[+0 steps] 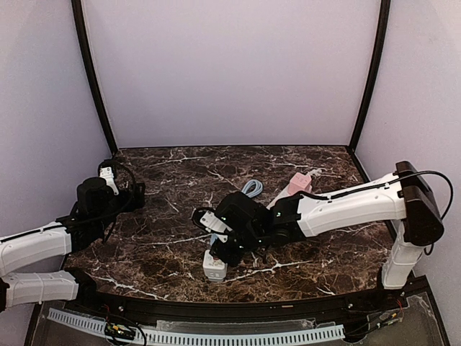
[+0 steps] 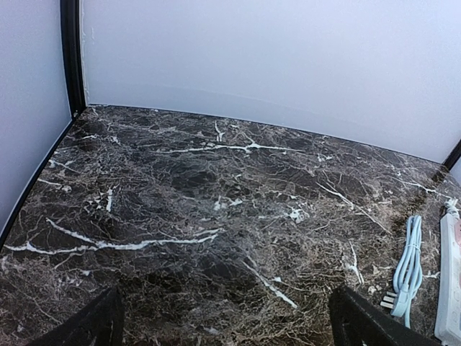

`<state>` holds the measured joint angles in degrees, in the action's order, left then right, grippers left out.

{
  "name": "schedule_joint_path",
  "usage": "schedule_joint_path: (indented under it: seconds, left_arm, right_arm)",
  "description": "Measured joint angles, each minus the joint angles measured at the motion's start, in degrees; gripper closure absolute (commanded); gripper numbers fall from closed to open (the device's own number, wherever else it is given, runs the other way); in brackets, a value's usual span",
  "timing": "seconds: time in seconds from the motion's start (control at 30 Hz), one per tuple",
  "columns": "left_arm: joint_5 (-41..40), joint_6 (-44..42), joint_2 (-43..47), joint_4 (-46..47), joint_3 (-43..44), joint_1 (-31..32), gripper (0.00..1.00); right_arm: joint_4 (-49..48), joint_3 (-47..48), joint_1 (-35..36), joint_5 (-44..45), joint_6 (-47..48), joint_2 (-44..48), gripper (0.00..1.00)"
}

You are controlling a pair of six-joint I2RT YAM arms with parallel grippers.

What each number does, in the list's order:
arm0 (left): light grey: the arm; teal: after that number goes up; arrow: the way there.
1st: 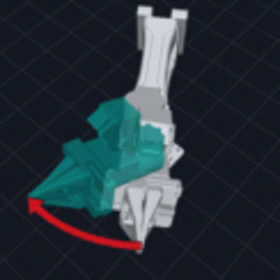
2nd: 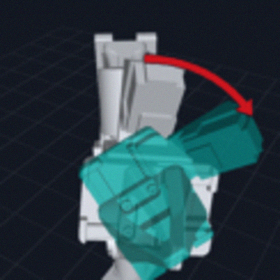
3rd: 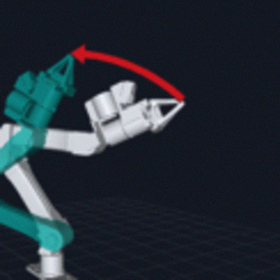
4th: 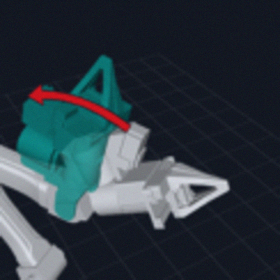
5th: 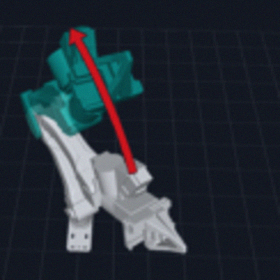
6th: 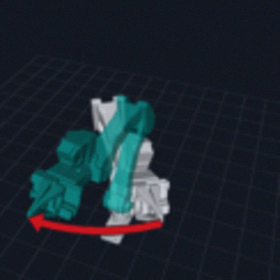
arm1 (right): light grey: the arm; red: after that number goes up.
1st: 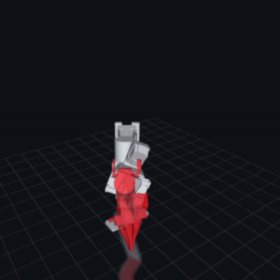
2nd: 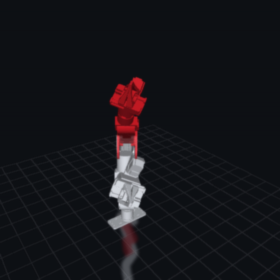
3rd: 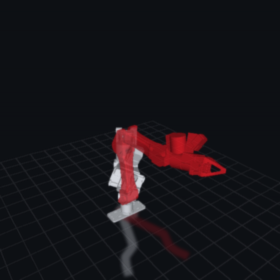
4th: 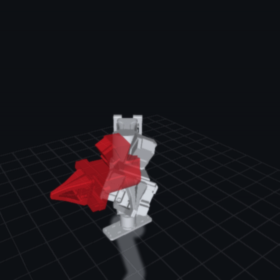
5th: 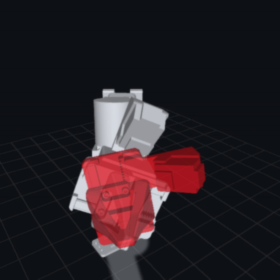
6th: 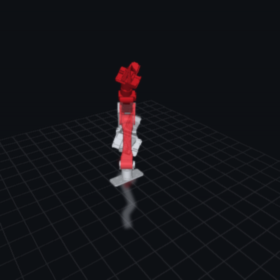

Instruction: Insert the plug

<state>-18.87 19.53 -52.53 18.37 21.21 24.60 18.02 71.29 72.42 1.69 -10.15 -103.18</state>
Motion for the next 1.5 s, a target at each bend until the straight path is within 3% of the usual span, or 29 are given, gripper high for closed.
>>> schedule_joint_path:
  seconds: [0.7,1.13,1.17,1.27,1.5]
  left_arm:
    - [0.02,0.0,0.17,0.02,0.0,0.0,0.01]
    - [0.5,0.0,0.5,0.0,0.0,0.0,0.01]
    - [0.55,0.0,0.5,0.02,0.0,-0.02,0.01]
    - [0.68,-0.02,0.5,0.0,0.0,0.0,0.01]
    - [0.2,-0.57,0.33,-0.13,0.9,0.0,0.01]
  right_arm:
    - [8.41,3.37,0.24,8.13,2.58,5.53,0.72]
    - [2.97,3.15,-5.57,16.9,0.76,15.91,0.38]
    - [2.64,2.6,-6.27,17.18,0.42,16.61,0.33]
    - [1.44,0.31,-8.66,17.66,-0.31,19.06,0.03]
    - [-1.01,-6.43,-15.45,17.7,-0.7,26.62,0.01]
